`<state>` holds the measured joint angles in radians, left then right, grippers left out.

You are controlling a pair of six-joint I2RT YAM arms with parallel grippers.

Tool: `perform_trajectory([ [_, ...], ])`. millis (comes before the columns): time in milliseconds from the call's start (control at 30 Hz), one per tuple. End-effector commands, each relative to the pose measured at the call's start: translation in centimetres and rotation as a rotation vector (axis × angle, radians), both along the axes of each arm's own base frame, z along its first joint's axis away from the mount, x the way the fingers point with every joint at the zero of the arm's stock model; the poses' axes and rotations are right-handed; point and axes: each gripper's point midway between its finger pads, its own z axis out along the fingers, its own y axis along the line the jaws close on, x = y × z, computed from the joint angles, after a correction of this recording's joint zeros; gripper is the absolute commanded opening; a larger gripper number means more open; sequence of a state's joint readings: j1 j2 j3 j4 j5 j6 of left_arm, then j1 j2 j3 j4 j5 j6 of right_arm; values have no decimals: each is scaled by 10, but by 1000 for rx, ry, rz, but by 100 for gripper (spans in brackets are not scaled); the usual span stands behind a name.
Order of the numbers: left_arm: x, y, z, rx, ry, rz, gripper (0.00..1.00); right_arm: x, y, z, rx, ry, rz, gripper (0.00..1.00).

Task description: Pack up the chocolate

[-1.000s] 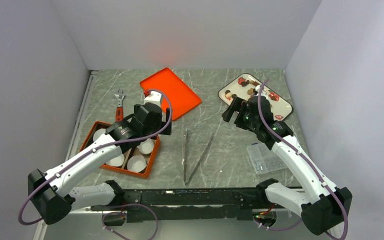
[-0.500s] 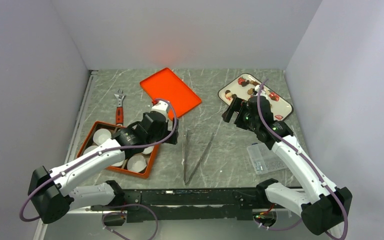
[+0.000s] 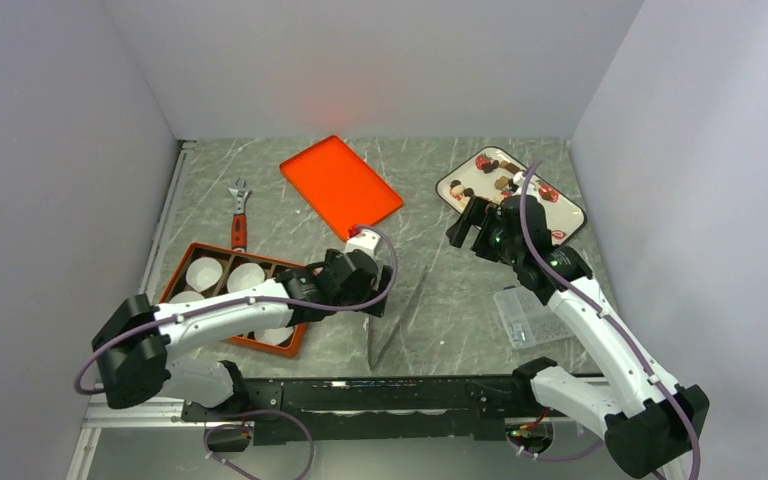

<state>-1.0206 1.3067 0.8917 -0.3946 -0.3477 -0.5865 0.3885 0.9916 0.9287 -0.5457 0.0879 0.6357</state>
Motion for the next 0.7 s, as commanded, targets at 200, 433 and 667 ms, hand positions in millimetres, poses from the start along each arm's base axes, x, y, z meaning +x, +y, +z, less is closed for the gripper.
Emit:
perform_trajectory([
  [200, -11, -31, -32, 15, 35, -22, 99, -12, -10, -2, -8, -1, -27, 100],
  [433, -23, -47, -52, 46, 71, -68, 99, -19, -13, -7, -2, 13, -39, 100],
  [667, -35, -54, -75, 34, 120, -98, 99, -24, -16, -5, 3, 8, -48, 100],
])
